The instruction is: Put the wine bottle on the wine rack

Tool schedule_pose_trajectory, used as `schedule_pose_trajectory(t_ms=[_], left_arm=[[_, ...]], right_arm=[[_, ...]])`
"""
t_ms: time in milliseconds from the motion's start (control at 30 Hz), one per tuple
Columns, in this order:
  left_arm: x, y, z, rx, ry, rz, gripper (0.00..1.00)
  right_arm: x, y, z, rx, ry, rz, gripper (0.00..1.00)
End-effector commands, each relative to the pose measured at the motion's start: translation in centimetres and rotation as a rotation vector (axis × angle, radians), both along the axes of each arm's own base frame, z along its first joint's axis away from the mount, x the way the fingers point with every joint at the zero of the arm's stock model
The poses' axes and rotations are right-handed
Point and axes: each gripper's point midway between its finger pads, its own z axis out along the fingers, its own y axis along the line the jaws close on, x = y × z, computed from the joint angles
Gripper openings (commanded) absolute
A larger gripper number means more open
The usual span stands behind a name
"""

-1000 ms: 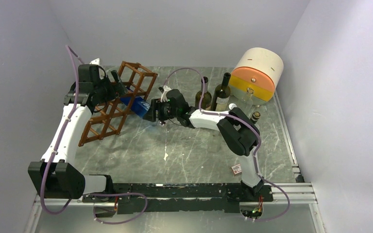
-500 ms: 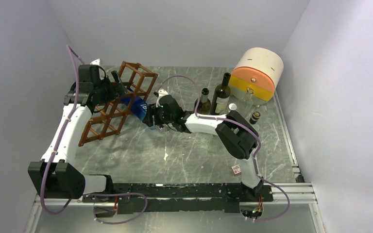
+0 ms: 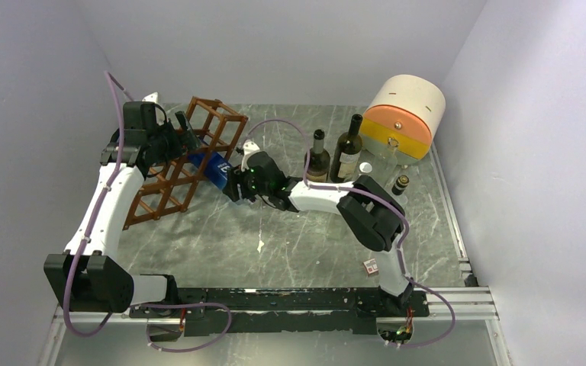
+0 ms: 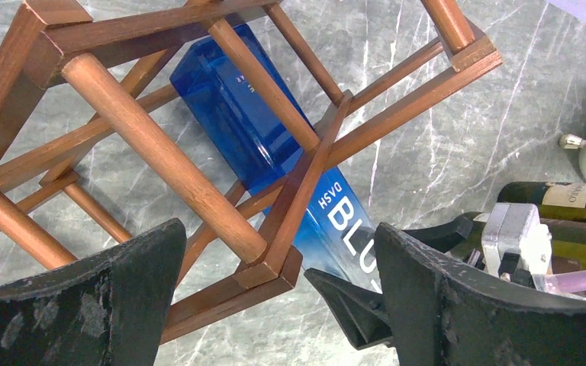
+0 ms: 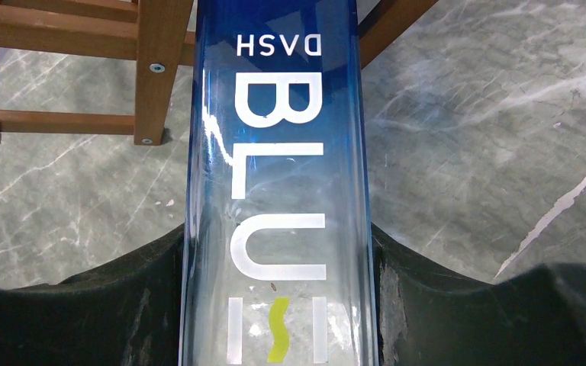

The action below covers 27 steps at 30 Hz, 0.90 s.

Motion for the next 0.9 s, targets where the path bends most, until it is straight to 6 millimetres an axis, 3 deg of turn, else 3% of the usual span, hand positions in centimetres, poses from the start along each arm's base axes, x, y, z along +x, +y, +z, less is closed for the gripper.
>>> schedule_pose_trajectory(t_ms=[0, 100, 167, 400, 700, 867], left_arm=[[-0.3, -0.1, 1.3, -0.010, -0.029, -0.023, 0.97], [-0.4, 0.0, 1.3, -0.006, -0.029, -0.023, 0.97], [-0.5, -0.1, 1.3, -0.008, -0.028, -0.029, 0.97], [-0.4, -0.4, 1.2, -0.022, -0.027, -0.041, 0.97], [-0.4, -0.7, 0.6, -0.033, -0.015, -0.049, 0.97], [-0.4, -0.8, 0.2, -0.041, -0.008, -0.053, 0.97]], right_arm=[[1.7, 3.3, 9.5, 0.235, -0.242, 0.020, 0.00], [1.9, 3.8, 10.0, 0.246, -0.255, 0.027, 0.00], [2.2, 4.3, 8.5, 0.235, -0.234, 0.029, 0.00], [2.7, 5.2, 8.1, 0.251, -0.240, 0.021, 0.00], [2.0, 5.5, 10.0, 0.357, -0.169, 0.010, 0.00], [2.9, 6.3, 8.9, 0.337, -0.128, -0.021, 0.05]])
